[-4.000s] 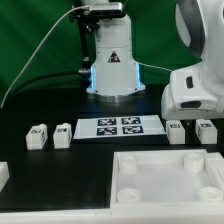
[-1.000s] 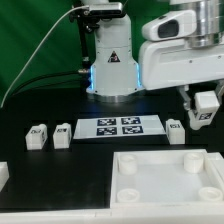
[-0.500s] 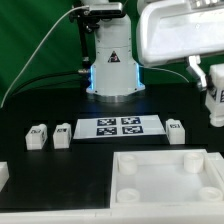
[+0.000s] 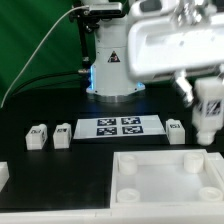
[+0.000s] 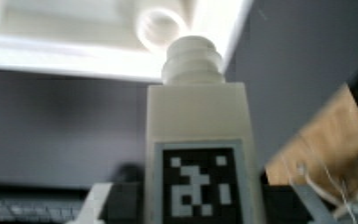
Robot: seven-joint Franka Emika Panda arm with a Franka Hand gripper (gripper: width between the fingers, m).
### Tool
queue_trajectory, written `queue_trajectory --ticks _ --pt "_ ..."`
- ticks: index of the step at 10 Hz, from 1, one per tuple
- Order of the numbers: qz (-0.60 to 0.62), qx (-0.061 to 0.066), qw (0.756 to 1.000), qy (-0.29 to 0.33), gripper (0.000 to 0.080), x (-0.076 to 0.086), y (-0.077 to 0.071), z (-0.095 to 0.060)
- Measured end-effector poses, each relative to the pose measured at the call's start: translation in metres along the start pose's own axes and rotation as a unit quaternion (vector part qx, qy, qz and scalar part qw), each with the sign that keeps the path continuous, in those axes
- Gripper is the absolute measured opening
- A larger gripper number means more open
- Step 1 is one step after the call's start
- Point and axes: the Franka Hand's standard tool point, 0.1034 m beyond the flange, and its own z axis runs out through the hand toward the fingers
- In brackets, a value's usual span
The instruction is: Assemble one leg
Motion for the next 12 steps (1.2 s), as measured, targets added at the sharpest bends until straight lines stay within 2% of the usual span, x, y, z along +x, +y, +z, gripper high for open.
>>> queue_trajectory --ticks 1,2,3,5,8,12 --pt "-0.014 -0.007 1.000 0.015 0.0291 0.019 0.012 0.007" --pt "-0.015 -0.008 1.000 0.012 0.0291 0.017 0.017 0.019" --pt "-0.013 -0.006 1.000 0.004 0.0291 0.009 0.015 0.025" --pt "0.002 0.008 1.000 -0.002 0.0291 -0.005 -0.009 0.033" --pt "0.004 0.013 1.000 -0.011 0.0291 -0.012 -0.012 0.047" --pt "0.003 0.012 1.000 -0.007 0.0291 -0.005 -0.010 0.054"
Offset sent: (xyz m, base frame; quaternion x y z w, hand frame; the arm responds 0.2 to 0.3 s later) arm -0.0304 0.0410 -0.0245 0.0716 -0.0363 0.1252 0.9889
